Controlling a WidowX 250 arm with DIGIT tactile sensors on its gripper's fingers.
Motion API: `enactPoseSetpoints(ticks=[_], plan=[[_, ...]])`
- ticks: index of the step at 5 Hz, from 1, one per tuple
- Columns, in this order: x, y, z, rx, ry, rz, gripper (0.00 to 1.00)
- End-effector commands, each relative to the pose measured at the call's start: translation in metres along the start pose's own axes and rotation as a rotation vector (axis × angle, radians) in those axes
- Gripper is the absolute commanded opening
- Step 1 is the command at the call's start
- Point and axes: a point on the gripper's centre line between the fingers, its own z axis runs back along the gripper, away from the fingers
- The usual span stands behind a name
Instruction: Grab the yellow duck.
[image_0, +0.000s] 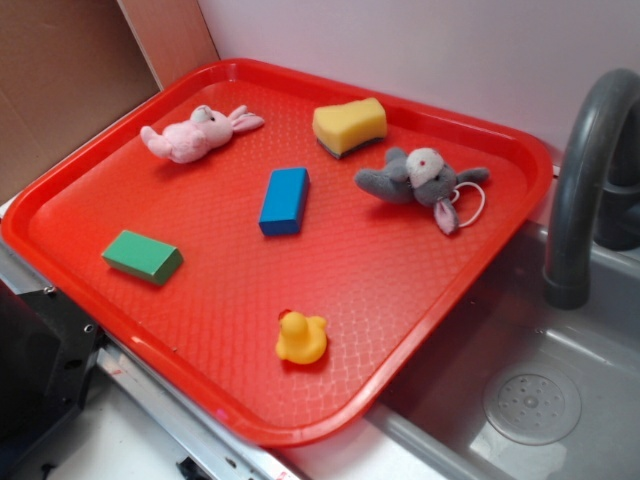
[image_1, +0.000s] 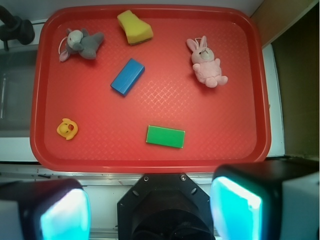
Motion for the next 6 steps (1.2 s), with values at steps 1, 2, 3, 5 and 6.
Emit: enactPoseSetpoints(ticks=[1,2,3,5,6], plan=[[0.000,0.000,0.000,0.000,0.000,0.000,1.00],[0.037,-0.028,0.001,0.040,-0.065,-0.254,1.00],[0.052,-0.061,-0.008,0.055,-0.062,-0.508,1.00],[0.010,-0.137,-0.052,0.144,-0.031,-1.023,1.00],[-0.010,-0.144,-0.085,0.162,0.042,-1.285,1.00]])
